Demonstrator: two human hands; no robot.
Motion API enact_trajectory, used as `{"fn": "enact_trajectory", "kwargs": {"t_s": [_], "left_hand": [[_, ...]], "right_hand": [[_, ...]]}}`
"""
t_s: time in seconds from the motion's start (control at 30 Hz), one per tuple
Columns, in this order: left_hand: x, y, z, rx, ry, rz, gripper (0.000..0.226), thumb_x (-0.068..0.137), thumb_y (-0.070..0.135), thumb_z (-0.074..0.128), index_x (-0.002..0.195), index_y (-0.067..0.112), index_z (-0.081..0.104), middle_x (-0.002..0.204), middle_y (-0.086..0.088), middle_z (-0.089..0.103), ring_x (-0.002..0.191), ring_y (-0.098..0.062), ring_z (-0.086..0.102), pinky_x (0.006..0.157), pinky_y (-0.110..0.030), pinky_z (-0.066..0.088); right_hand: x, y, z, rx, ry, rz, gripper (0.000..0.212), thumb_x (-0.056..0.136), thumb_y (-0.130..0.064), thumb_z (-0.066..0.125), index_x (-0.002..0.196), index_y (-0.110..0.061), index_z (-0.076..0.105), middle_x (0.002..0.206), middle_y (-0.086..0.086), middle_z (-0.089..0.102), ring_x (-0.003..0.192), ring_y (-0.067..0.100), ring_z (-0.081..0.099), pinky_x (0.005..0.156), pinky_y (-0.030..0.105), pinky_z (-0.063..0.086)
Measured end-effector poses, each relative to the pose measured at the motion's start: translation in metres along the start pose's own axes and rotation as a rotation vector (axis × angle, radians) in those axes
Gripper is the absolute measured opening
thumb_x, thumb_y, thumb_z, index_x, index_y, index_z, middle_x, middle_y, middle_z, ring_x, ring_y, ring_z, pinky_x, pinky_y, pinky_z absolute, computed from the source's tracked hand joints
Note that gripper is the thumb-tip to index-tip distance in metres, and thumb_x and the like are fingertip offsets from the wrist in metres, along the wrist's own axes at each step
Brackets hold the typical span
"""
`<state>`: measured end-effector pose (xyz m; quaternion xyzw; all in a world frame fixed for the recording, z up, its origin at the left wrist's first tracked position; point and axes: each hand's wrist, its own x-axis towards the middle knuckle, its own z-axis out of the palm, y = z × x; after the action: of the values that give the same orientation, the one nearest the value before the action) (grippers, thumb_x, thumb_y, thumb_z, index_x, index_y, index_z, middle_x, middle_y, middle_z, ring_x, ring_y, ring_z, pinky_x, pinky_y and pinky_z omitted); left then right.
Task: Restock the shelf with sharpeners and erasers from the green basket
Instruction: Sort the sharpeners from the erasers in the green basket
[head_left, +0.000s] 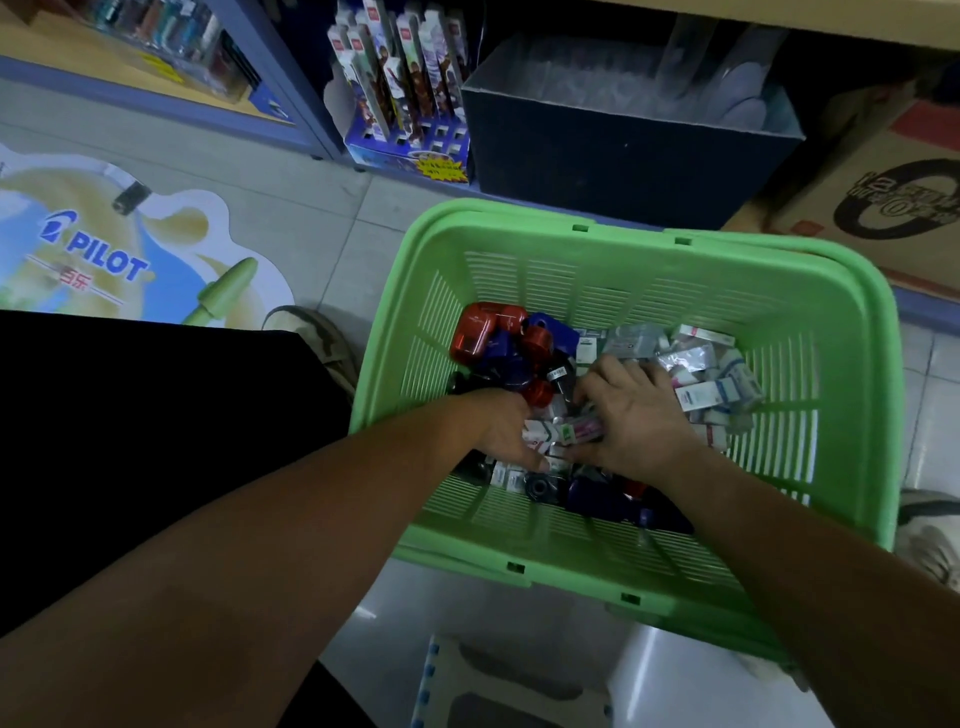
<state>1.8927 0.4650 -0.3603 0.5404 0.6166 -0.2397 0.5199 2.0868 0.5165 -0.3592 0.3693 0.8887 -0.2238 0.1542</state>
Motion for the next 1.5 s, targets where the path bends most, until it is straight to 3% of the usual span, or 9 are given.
{"fn": "enact_trajectory", "kwargs": {"t_s": [0.13,0.4,0.63,1.0,1.13,1.23,1.33,1.43,1.5], "left_hand": [[0.006,0.001,0.004,-0.022,0.0,0.004,0.064,0.081,0.062,0.077,0.126,0.018,0.063,0.108,-0.001,0.066,0.096,-0.02,0.065,0.091,-0.039,0.057],[0.001,0.009,0.008,-0.072,-0.01,0.057,0.048,0.09,0.054,0.071,0.123,0.021,0.064,0.114,-0.003,0.065,0.102,-0.021,0.063,0.088,-0.035,0.054],[-0.008,0.016,0.005,-0.162,0.042,0.124,0.021,0.091,0.037,0.074,0.098,0.018,0.068,0.095,-0.005,0.07,0.086,-0.022,0.068,0.082,-0.039,0.059],[-0.06,0.031,-0.031,-0.481,0.171,0.112,0.037,0.099,0.04,0.067,0.117,0.009,0.064,0.102,-0.007,0.071,0.077,-0.015,0.07,0.056,-0.022,0.056],[-0.06,0.052,-0.025,-0.811,0.171,0.153,0.034,0.098,0.036,0.069,0.114,0.007,0.065,0.106,-0.009,0.071,0.089,-0.02,0.073,0.072,-0.031,0.065],[-0.059,0.09,-0.031,-0.826,0.254,0.173,0.024,0.101,0.03,0.065,0.112,0.009,0.065,0.101,-0.008,0.07,0.084,-0.018,0.07,0.062,-0.024,0.061],[-0.056,0.12,-0.045,-0.963,0.205,0.254,0.027,0.101,0.016,0.063,0.127,0.011,0.06,0.114,-0.011,0.072,0.096,-0.024,0.075,0.09,-0.036,0.062],[-0.056,0.11,-0.054,-0.761,0.274,0.261,0.063,0.092,0.014,0.075,0.148,0.015,0.048,0.132,0.002,0.061,0.112,-0.022,0.067,0.099,-0.04,0.057],[-0.059,0.09,-0.054,-0.594,0.387,0.213,0.043,0.09,0.014,0.077,0.131,0.014,0.063,0.122,-0.002,0.066,0.105,-0.02,0.066,0.083,-0.028,0.057]], "right_hand": [[-0.011,0.002,0.002,-0.088,-0.071,-0.051,0.075,0.075,-0.071,0.074,0.134,-0.031,0.054,0.135,-0.005,0.044,0.131,0.02,0.04,0.111,0.043,0.022],[-0.005,0.003,-0.004,-0.111,-0.01,-0.005,0.063,0.091,-0.053,0.069,0.145,-0.029,0.046,0.142,-0.002,0.052,0.137,0.024,0.046,0.117,0.042,0.024],[-0.004,0.013,-0.013,-0.224,0.065,-0.06,0.046,0.089,-0.051,0.072,0.124,-0.023,0.07,0.122,0.001,0.066,0.12,0.026,0.059,0.103,0.042,0.044],[-0.03,0.013,-0.105,0.191,-0.099,0.192,0.027,0.093,-0.044,0.073,0.117,-0.032,0.067,0.112,-0.006,0.069,0.099,0.017,0.065,0.091,0.04,0.057],[-0.052,0.022,-0.11,0.468,0.143,0.283,0.029,0.097,-0.042,0.069,0.12,-0.026,0.07,0.115,-0.003,0.071,0.103,0.018,0.067,0.094,0.043,0.057],[-0.066,0.021,-0.111,0.496,0.373,0.312,0.027,0.097,-0.036,0.069,0.121,-0.024,0.069,0.11,-0.001,0.071,0.095,0.02,0.068,0.086,0.042,0.059],[-0.078,0.017,-0.11,0.349,0.571,0.356,0.012,0.095,-0.033,0.066,0.103,-0.025,0.065,0.091,-0.002,0.068,0.076,0.022,0.061,0.066,0.035,0.052],[-0.078,0.01,-0.104,0.226,0.455,0.376,0.015,0.095,-0.04,0.065,0.098,-0.026,0.061,0.085,-0.003,0.064,0.074,0.022,0.059,0.063,0.032,0.047],[-0.072,0.005,-0.097,0.201,0.289,0.36,0.015,0.096,-0.043,0.066,0.099,-0.028,0.064,0.092,-0.004,0.066,0.081,0.02,0.063,0.067,0.032,0.052]]}}
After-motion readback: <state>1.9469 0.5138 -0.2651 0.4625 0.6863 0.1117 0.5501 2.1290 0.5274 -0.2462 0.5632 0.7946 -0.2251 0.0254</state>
